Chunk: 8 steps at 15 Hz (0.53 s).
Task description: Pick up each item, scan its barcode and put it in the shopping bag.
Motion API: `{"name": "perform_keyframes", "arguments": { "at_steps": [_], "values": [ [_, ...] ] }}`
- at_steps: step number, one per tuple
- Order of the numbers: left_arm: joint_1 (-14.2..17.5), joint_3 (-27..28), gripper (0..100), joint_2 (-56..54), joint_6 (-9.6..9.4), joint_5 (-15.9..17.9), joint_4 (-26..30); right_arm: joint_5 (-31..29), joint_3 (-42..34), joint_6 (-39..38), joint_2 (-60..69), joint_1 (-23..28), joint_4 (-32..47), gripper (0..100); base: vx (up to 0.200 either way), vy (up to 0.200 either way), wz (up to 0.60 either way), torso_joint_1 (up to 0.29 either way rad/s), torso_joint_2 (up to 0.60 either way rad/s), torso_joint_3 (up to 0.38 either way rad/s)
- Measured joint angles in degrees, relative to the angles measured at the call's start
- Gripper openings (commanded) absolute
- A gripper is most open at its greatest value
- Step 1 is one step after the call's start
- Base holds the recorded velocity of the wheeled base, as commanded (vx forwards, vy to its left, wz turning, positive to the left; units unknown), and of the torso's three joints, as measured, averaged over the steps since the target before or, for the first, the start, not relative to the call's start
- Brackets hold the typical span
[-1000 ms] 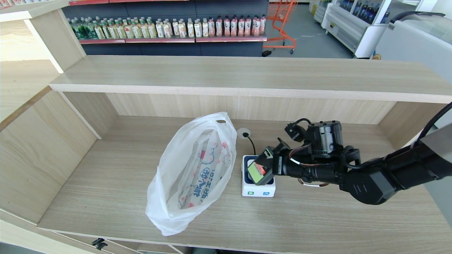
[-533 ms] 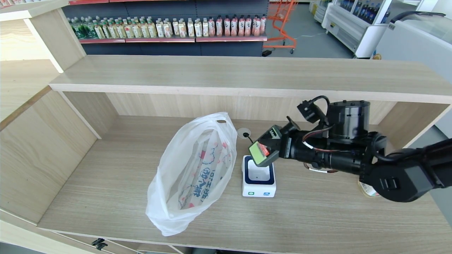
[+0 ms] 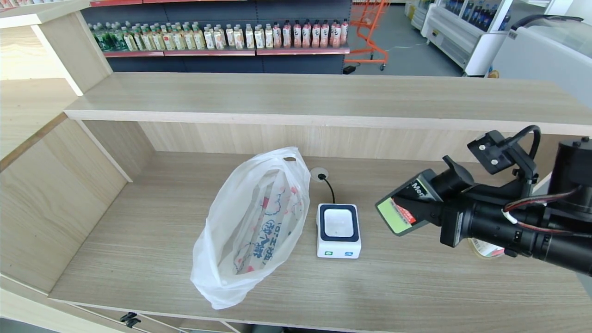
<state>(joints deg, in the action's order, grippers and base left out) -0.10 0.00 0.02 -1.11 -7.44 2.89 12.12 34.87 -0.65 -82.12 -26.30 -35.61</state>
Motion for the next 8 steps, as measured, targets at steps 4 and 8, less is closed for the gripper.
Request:
{"name": "perform_keyframes", "arguments": {
  "at_steps": [4,8],
  "values": [
    [0.10,0.00,100,0.00,0.49,-0.02,0.00,0.15,0.16,-5.16,1.94,-1.57,-0.18,0,0.000,0.200,0.00,-0.002,0.00,0.001],
    [0.00,0.00,100,0.00,0.57,-0.02,0.01,0.17,1.07,-10.00,1.39,-3.50,0.50,0,0.000,0.200,0.00,0.004,0.01,-0.001]
  ]
}}
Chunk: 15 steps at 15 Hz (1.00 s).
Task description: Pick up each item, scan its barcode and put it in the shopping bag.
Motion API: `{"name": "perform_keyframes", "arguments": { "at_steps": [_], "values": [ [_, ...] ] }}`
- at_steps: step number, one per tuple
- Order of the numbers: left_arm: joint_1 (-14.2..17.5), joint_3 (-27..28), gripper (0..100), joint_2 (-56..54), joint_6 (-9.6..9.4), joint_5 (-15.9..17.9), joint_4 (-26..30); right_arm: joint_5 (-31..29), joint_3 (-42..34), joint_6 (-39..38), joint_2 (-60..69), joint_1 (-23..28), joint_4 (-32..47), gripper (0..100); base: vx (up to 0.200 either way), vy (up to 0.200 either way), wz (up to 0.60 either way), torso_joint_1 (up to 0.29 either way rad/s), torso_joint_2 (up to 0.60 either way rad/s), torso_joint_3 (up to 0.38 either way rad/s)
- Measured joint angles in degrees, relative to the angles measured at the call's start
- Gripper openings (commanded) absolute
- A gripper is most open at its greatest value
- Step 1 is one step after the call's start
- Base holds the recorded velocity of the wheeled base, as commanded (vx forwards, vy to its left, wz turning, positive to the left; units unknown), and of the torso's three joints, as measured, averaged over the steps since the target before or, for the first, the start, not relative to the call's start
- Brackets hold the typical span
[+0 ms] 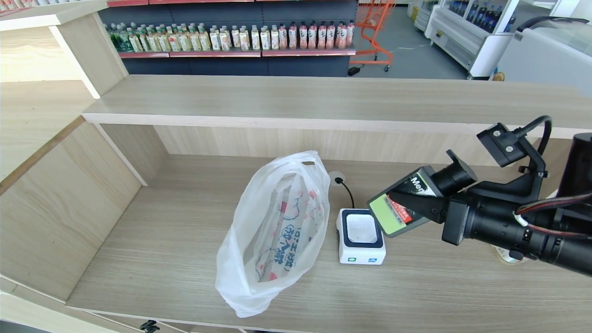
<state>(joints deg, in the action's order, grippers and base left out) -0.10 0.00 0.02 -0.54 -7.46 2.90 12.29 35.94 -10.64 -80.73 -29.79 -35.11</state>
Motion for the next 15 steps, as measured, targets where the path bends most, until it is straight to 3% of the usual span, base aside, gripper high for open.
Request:
{"name": "perform_keyframes", "arguments": {
  "at_steps": [3,5,7,11,15],
  "values": [
    [0.00,0.00,100,0.00,-0.15,0.00,-0.01,-1.18,0.24,0.20,-2.12,-0.91,0.00,0,0.000,0.067,0.00,0.001,0.00,-0.001],
    [-0.01,0.00,100,0.00,-0.20,0.00,0.00,-9.78,0.20,1.62,-5.81,-1.35,0.02,0,0.000,0.000,0.00,0.000,0.00,0.000],
    [0.05,0.00,100,0.00,-0.26,0.02,-0.01,-14.20,0.68,2.11,-10.09,-1.95,-1.89,0,0.000,0.000,0.00,0.000,0.00,0.000],
    [0.00,0.00,100,0.00,-0.26,0.00,-0.01,-13.40,1.96,2.22,-16.98,-3.13,-3.84,0,0.000,0.000,0.00,0.000,0.00,0.000],
    [0.00,0.00,100,0.00,-0.24,0.00,-0.01,-12.31,4.28,4.29,-25.04,-5.95,-14.57,0,0.000,0.000,0.00,0.000,0.00,0.000]
  ]
}}
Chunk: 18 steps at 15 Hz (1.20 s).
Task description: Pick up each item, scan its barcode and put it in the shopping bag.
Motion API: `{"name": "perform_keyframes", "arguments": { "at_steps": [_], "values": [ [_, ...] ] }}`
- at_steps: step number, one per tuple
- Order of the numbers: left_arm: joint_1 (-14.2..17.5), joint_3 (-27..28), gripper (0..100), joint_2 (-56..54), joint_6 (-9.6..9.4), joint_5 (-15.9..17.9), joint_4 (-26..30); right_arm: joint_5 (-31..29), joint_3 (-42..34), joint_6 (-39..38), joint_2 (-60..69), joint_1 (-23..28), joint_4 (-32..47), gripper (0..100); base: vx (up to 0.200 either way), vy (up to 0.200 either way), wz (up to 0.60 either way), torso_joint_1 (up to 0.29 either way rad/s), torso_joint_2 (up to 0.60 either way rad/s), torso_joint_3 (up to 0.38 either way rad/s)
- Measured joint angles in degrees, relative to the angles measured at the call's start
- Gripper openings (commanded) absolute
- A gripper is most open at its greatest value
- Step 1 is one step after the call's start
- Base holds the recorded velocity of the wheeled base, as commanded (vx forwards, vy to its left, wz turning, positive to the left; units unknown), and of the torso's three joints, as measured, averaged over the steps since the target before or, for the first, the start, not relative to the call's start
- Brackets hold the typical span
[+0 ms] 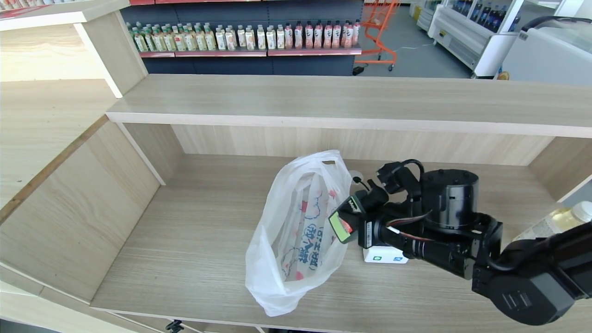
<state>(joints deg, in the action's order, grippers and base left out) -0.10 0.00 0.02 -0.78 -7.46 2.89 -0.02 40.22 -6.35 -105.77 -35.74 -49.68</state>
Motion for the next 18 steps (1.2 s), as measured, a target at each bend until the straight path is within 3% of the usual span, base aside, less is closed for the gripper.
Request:
{"name": "perform_keyframes", "arguments": {
  "at_steps": [10,11,13,18],
  "values": [
    [0.00,0.00,100,0.00,0.00,0.02,0.00,0.45,6.74,5.46,-11.82,-1.82,-2.29,0,0.000,0.000,0.00,0.000,0.00,0.000],
    [0.00,0.00,100,0.00,-0.01,0.02,0.00,0.38,7.11,5.46,-12.42,-1.85,-2.27,100,0.000,0.000,0.00,0.000,0.00,0.000],
    [0.00,0.00,100,0.00,-0.01,0.02,0.01,0.45,7.72,4.55,-12.98,-2.07,-2.62,100,0.000,0.000,0.00,0.000,0.00,0.000],
    [0.00,0.00,100,0.00,0.00,0.00,0.00,1.30,8.05,-7.44,-9.23,-1.41,-2.22,100,0.000,0.000,0.00,0.000,0.00,0.000]
  ]
}}
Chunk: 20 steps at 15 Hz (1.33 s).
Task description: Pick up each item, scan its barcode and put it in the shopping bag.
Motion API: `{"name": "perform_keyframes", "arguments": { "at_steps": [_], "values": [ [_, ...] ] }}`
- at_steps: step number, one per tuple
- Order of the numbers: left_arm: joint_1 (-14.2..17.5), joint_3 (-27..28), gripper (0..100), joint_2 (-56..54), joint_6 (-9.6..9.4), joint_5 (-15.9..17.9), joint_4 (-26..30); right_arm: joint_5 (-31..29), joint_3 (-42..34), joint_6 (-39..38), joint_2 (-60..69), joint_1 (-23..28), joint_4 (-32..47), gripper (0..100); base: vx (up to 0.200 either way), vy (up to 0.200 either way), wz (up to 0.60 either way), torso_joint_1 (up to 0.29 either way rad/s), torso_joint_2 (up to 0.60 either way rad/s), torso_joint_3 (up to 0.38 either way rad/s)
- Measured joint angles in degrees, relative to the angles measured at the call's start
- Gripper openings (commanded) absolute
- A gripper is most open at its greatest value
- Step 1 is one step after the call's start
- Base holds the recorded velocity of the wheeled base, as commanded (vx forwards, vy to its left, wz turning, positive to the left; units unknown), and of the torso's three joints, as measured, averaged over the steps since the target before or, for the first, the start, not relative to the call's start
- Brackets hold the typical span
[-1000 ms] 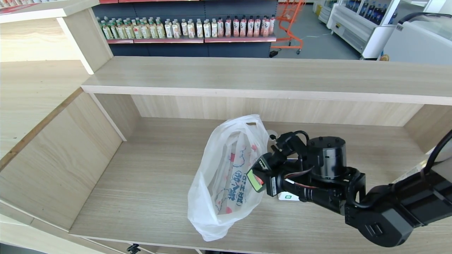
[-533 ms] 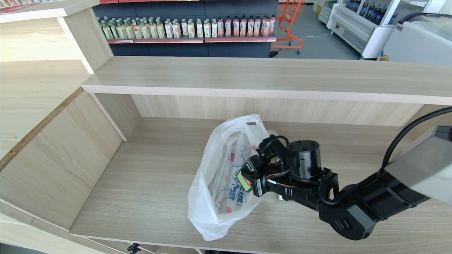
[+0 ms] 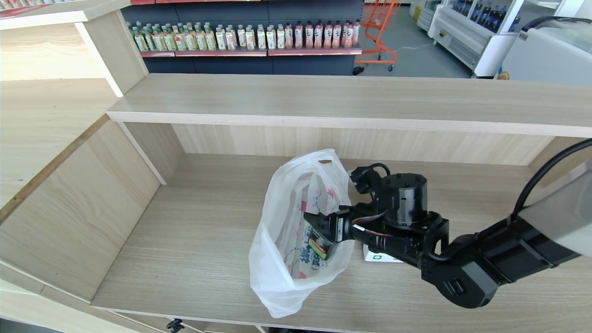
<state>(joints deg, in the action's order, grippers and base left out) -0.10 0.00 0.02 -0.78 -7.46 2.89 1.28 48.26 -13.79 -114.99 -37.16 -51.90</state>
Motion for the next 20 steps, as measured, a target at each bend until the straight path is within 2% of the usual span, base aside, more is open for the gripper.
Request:
{"name": "perform_keyframes", "arguments": {
  "at_steps": [5,7,9,11,13,20],
  "values": [
    [0.00,0.00,100,0.00,-0.01,0.00,0.00,0.72,-4.33,-5.75,16.07,1.72,12.18,100,0.000,0.000,0.00,0.000,0.00,0.000],
    [0.00,0.00,100,0.00,0.00,0.00,0.00,0.50,-7.63,-1.69,25.80,4.47,20.97,100,0.000,0.000,0.00,0.000,0.00,0.000],
    [0.00,0.00,100,0.00,0.00,0.00,0.00,0.44,-11.30,6.77,34.01,10.87,26.50,100,0.000,0.000,0.00,0.000,0.00,0.000],
    [0.00,0.00,100,0.00,0.00,0.02,0.01,0.66,-14.31,9.47,40.50,15.25,28.92,100,0.000,0.000,0.00,0.000,0.00,0.000],
    [0.00,0.00,100,0.00,0.02,0.00,0.00,0.79,-16.32,9.85,44.50,17.21,30.42,100,0.000,0.000,0.00,0.000,0.00,0.000],
    [0.00,0.00,100,0.38,-0.26,0.02,0.00,0.74,-19.02,9.76,47.77,17.96,30.61,100,-0.200,0.000,0.00,0.004,0.00,0.003]
  ]
}}
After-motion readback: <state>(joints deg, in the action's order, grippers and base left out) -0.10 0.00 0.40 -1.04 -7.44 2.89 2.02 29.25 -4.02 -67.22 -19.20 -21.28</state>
